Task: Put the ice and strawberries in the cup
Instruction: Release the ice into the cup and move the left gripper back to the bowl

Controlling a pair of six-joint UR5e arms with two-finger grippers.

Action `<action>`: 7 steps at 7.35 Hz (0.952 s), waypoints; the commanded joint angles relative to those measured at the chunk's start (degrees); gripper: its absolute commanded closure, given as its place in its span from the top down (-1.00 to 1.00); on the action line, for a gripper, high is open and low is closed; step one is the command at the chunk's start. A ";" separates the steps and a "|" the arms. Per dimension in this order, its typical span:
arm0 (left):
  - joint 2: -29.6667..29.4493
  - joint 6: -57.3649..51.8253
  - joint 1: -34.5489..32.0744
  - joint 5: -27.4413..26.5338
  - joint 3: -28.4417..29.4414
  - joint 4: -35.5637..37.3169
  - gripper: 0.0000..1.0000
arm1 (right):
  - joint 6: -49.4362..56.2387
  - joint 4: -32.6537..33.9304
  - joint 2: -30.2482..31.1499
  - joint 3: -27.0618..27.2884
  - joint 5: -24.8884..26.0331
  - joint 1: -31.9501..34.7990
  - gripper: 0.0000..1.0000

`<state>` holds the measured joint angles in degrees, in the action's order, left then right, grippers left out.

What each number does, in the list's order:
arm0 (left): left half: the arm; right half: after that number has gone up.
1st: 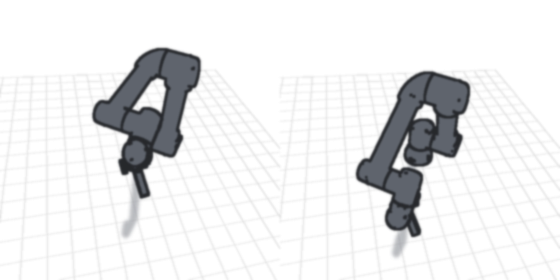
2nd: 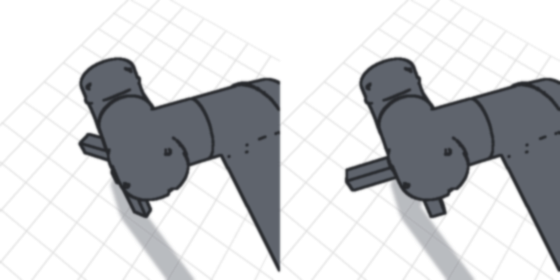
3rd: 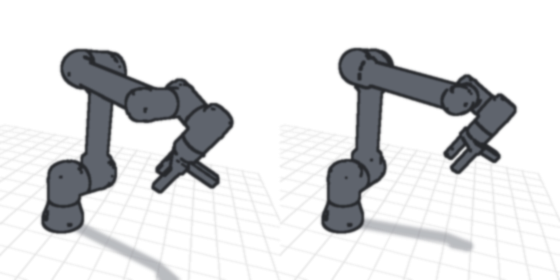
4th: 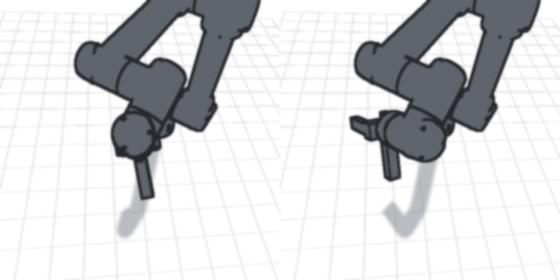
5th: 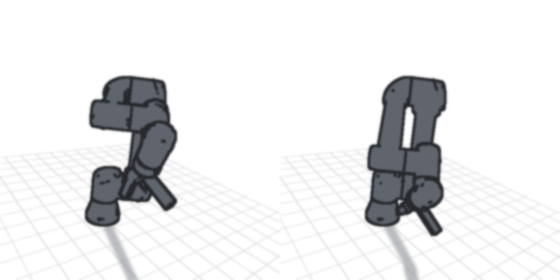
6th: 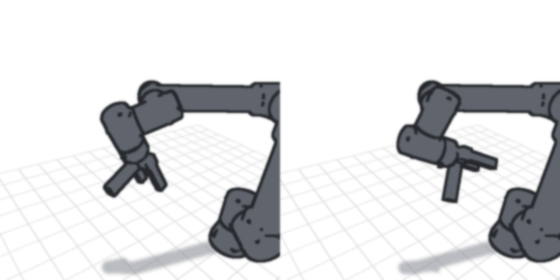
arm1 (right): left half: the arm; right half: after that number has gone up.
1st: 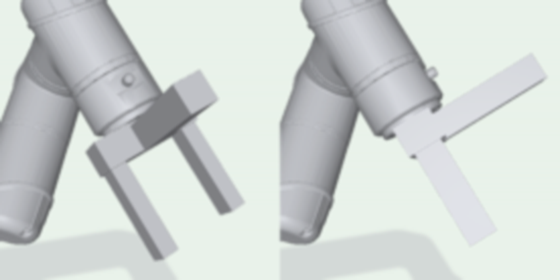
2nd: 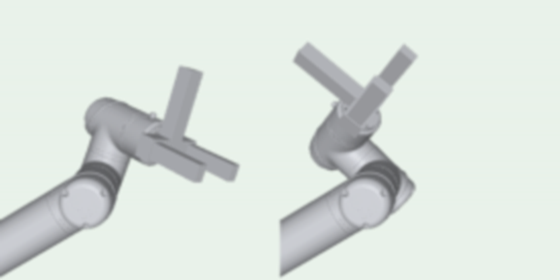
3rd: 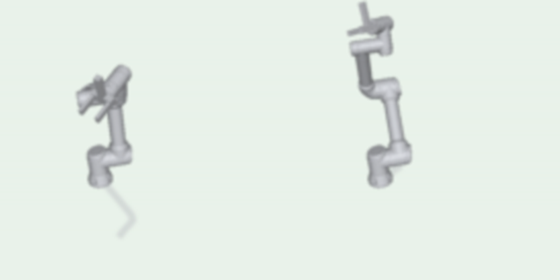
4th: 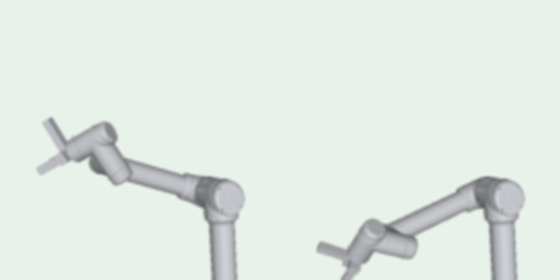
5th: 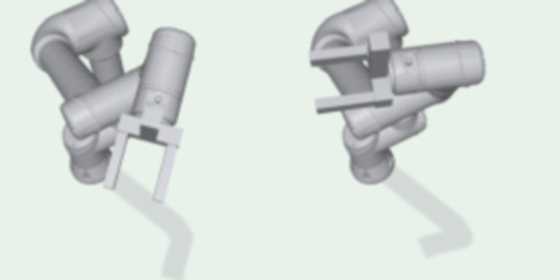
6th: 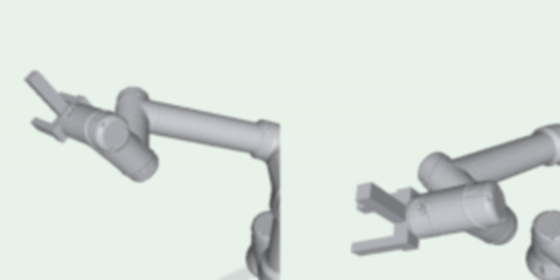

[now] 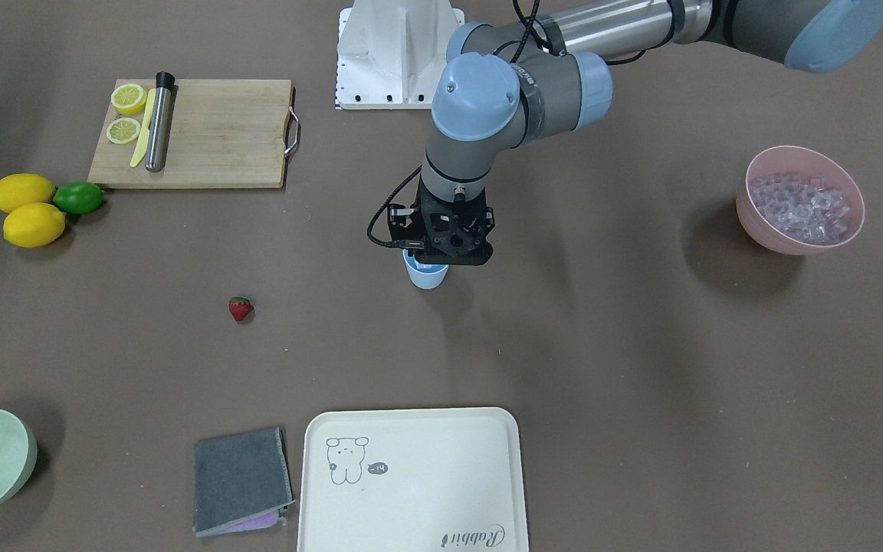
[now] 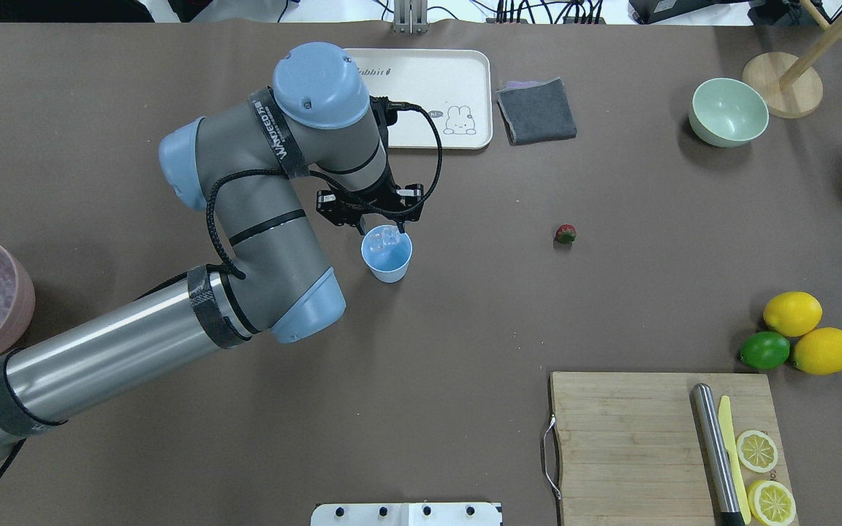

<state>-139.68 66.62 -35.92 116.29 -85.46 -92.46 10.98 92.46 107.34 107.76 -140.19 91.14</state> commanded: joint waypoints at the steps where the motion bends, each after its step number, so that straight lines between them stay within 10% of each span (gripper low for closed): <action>1: 0.02 0.09 -0.02 0.07 -1.46 0.43 0.93 | 0.01 0.00 0.15 0.00 0.00 0.00 1.00; 7: 27.38 -18.60 -11.70 0.61 -25.95 8.61 0.94 | 0.18 -0.09 0.07 0.17 0.18 0.00 1.00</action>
<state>-118.89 51.63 -45.40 117.01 -107.12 -83.82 11.13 92.41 107.42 107.86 -140.08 91.14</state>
